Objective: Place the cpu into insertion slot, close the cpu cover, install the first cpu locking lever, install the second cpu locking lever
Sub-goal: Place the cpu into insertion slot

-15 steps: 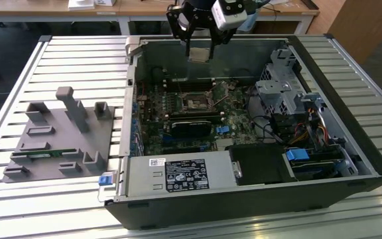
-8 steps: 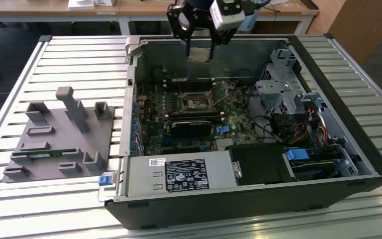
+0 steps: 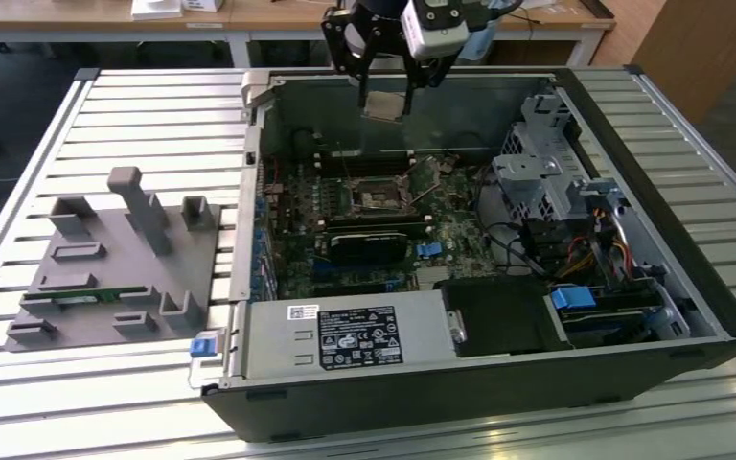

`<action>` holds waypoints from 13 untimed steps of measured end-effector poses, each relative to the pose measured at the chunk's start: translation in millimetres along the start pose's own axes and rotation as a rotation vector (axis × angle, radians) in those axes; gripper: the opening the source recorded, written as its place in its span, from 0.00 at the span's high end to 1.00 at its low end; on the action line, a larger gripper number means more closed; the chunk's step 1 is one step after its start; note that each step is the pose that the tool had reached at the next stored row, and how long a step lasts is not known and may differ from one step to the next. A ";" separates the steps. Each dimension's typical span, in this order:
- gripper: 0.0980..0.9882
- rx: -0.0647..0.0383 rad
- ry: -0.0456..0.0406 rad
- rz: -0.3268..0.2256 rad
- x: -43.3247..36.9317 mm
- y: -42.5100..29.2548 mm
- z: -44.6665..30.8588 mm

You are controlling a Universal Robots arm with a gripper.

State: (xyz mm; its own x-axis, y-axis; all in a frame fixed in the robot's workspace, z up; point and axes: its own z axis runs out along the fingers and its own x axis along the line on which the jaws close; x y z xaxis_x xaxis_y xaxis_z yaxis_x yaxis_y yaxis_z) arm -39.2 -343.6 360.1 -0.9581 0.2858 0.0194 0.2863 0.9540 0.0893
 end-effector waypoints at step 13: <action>0.50 -0.001 -0.0051 0.056 0.0 0.0 0.3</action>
State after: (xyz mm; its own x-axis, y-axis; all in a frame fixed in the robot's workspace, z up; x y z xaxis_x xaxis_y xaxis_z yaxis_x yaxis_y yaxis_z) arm -39.2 -343.5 359.8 -0.9404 0.3396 0.0193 0.3399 0.9362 0.0893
